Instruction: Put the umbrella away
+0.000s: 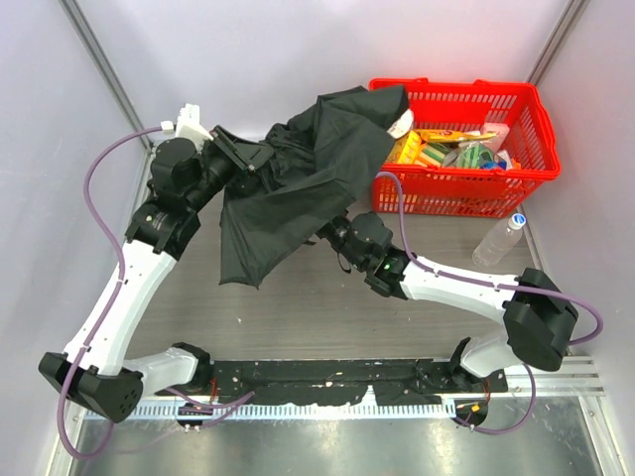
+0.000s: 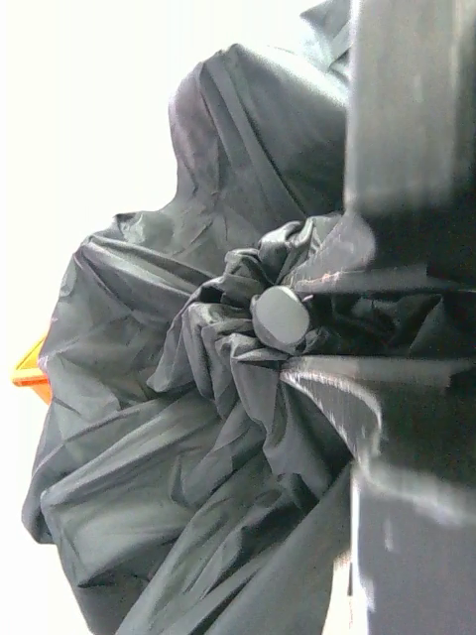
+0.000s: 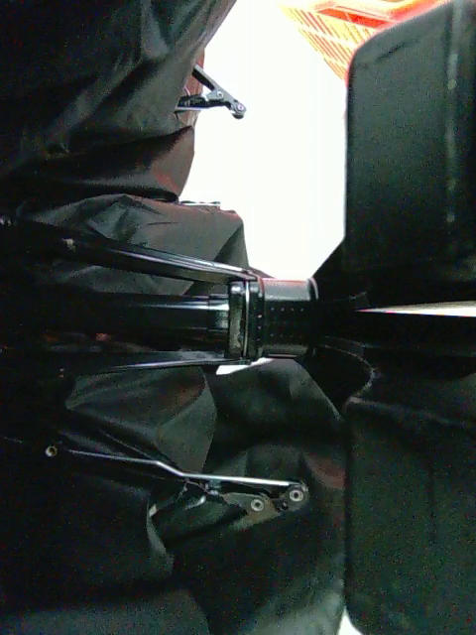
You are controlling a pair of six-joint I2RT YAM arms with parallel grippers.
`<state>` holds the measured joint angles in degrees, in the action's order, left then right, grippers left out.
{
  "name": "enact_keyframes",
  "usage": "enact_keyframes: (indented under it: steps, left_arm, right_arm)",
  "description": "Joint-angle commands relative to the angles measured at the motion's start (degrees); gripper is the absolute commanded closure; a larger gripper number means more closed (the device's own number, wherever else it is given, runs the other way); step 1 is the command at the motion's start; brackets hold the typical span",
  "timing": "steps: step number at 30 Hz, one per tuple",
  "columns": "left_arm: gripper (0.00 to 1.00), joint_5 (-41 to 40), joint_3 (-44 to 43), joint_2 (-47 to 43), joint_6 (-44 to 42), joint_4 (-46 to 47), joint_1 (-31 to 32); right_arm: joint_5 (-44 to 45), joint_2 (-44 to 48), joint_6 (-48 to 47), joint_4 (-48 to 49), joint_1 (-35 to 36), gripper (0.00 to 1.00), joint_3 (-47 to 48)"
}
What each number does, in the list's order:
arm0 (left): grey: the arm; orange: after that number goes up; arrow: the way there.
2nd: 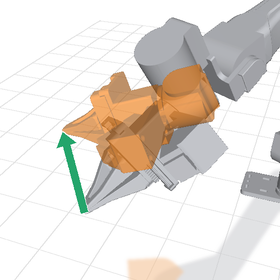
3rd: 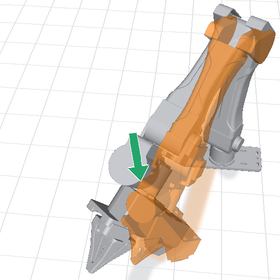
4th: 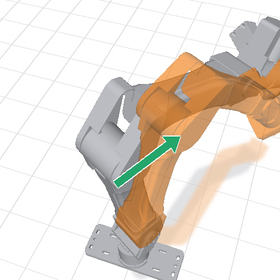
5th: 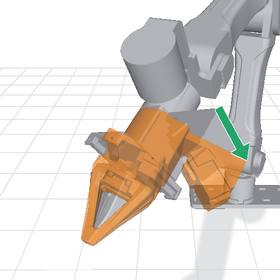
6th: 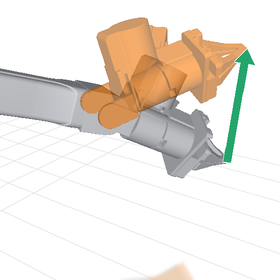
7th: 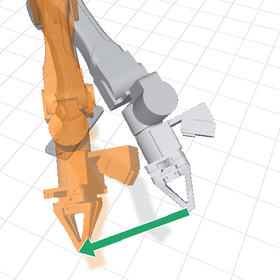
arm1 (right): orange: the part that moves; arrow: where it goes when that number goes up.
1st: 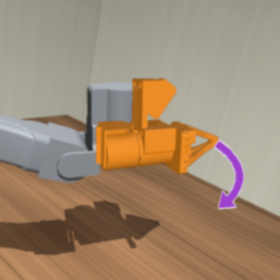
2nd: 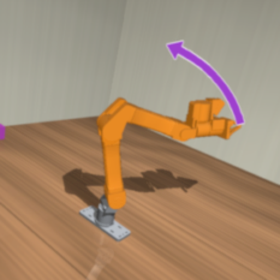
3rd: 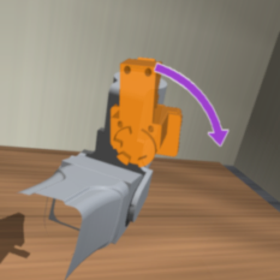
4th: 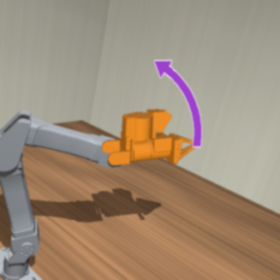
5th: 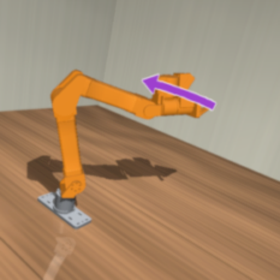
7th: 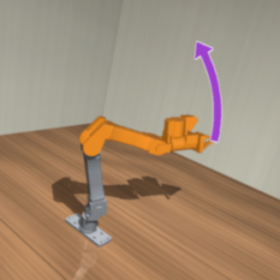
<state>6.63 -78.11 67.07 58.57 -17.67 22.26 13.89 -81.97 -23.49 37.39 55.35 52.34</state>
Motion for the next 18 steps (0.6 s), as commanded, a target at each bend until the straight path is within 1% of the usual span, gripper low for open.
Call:
enact_keyframes:
  steps: [1, 2, 3, 4, 5, 6, 7, 8, 9, 10, 11, 12, 13, 14, 15, 16, 17, 18]
  left_arm:
    - [0.9, 3.0, 1.5, -1.9, -2.3, 8.5, 0.7]
    - [0.97, 1.8, 2.3, -2.5, -3.2, 9.5, 0.7]
    - [1.0, 0.4, 3.0, -3.3, -4.1, 10.6, 0.7]
    - [1.0, -1.3, 3.9, -4.1, -5.5, 11.8, 0.7]
    - [1.0, -2.9, 4.5, -4.9, -7.3, 12.7, 0.7]
    - [1.0, -4.1, 5.3, -5.6, -9.6, 14.3, 0.8]
    - [1.0, -5.8, 6.1, -6.5, -12.0, 15.2, 0.6]
    - [1.0, -8.5, 6.6, -7.2, -14.5, 15.3, 0.6]
    - [1.0, -10.1, 7.1, -8.1, -15.9, 15.7, 0.6]
    - [1.0, -10.7, 8.0, -9.0, -17.9, 17.2, 0.6]
    - [1.0, -10.6, 8.6, -9.5, -19.4, 18.7, 0.6]
    - [1.0, -10.6, 8.8, -9.9, -20.3, 18.8, 0.5]
    - [1.0, -10.7, 9.0, -10.3, -21.6, 18.6, 0.5]
    - [1.0, -10.9, 9.5, -10.7, -22.2, 18.6, 0.4]
    - [1.0, -10.8, 10.3, -11.3, -22.7, 19.0, 0.2]
    - [1.0, -9.9, 11.6, -11.8, -23.3, 20.7, 0.1]
    - [1.0, -9.1, 13.0, -12.4, -23.9, 22.1, 0.0]
    - [1.0, -8.5, 13.8, -12.9, -24.6, 23.2, 0.0]
  right_arm:
    - [-9.6, 3.1, 3.0, 6.0, 1.8, 0.99, 2.6]
    - [-9.2, 3.6, 5.2, 5.3, 1.8, 0.99, 2.3]
    - [-7.4, 4.5, 6.3, 3.2, 1.6, 0.87, 1.1]
    - [-6.8, 5.2, 9.8, 1.6, 1.8, 0.72, 0.5]
    - [-5.5, 6.7, 11.6, -2.7, 1.8, 0.55, -0.7]
    - [-4.4, 7.6, 15.3, -4.6, 1.8, 0.46, -1.6]
    - [-1.4, 9.5, 18.8, -8.4, 1.7, 0.24, -3.4]
    - [0.4, 10.4, 25.0, -10.6, 1.6, 0.23, -4.6]
    - [2.6, 12.3, 27.4, -15.4, 1.3, 0.23, -6.6]
    - [2.2, 13.6, 30.7, -19.0, 1.2, 0.23, -8.5]
    - [1.1, 15.7, 31.9, -23.7, 1.2, 0.23, -9.8]
    - [0.8, 17.2, 34.8, -25.7, 1.2, 0.23, -11.8]
    - [0.6, 20.2, 35.7, -30.5, 1.1, 0.24, -12.6]
    - [-0.8, 21.8, 37.4, -32.2, 1.0, 0.24, -14.1]
    - [-2.6, 25.3, 37.5, -36.0, 0.4, 0.25, -14.2]
    - [-5.1, 26.9, 36.1, -37.0, 0.4, 0.26, -13.1]
    - [-5.3, 30.1, 35.9, -43.1, 0.3, 0.27, -11.7]
    - [-5.6, 31.2, 35.9, -45.3, 0.3, 0.27, -7.6]
